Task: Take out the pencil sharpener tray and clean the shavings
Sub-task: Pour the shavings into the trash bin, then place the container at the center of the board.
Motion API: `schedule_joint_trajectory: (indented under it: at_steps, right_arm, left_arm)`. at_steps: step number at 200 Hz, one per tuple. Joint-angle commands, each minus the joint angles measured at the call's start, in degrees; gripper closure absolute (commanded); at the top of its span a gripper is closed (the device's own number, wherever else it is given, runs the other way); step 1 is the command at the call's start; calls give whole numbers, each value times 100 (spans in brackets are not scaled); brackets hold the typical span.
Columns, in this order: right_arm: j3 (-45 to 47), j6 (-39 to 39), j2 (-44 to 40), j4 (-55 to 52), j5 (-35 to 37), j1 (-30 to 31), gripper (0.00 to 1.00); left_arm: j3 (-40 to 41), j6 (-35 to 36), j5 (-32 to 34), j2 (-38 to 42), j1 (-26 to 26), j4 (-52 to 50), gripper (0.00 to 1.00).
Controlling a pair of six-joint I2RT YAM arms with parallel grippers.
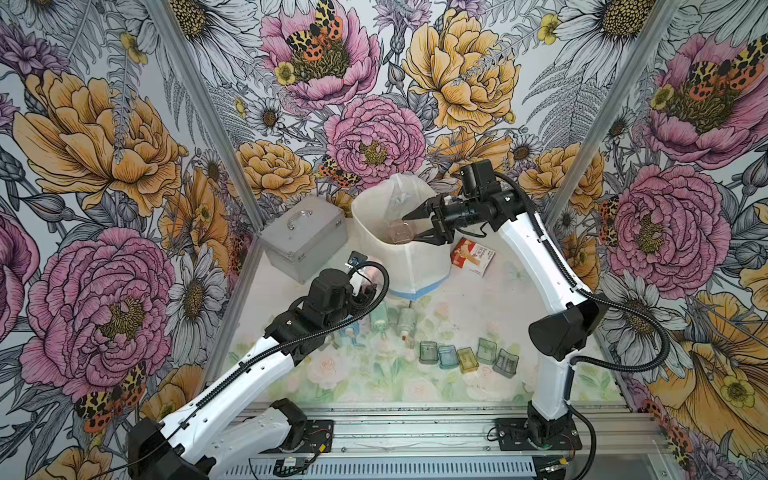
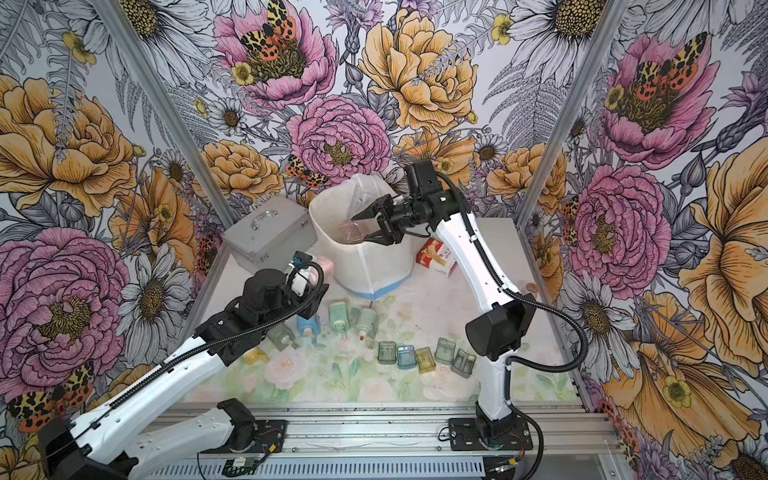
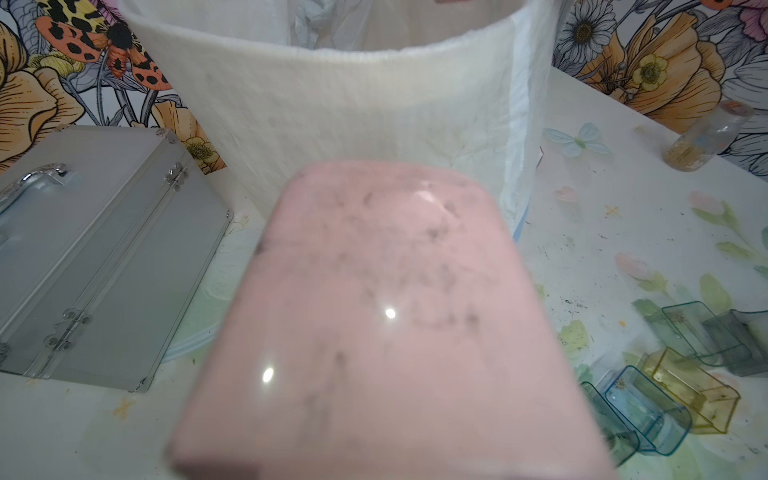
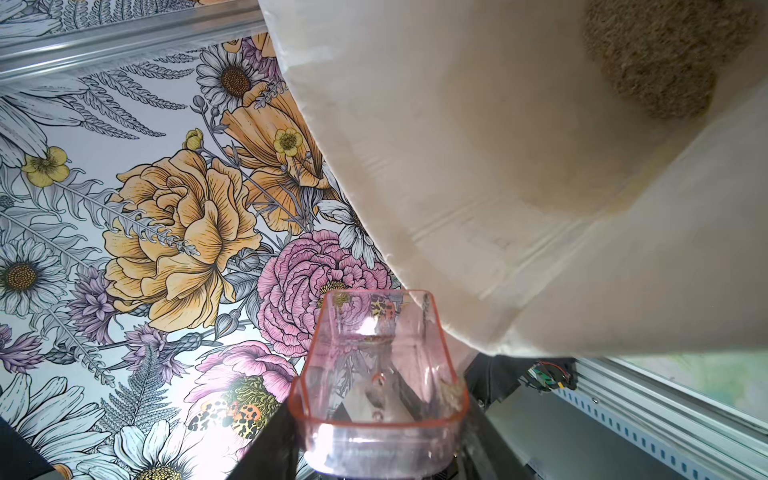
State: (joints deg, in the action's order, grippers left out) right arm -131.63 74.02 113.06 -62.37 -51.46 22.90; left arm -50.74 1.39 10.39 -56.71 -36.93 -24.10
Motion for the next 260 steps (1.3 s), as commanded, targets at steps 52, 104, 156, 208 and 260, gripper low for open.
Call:
schedule_joint_trajectory:
  at_steps: [52, 104, 156, 208, 260]
  right_arm:
    - [-329, 249, 107, 143, 220, -107, 65]
    - [-310, 1931, 59, 2198, 1151, 99, 65]
    - [423, 3787, -144, 4326, 2521, 751, 65]
    - [1813, 5131, -560, 6949, 3483, 929, 65]
    - [3341, 5457, -1208, 8146, 4032, 1019, 67]
  left_arm:
    - [-232, -198, -101, 212, -119, 243, 100]
    - [-431, -372, 119, 75, -523, 243, 100]
    - [-605, -662, 771, 262, -1055, 58, 100]
    - [-596, -977, 1150, 529, -1379, -105, 100]
    - [-685, -1040, 1569, 281, -1920, -167, 100]
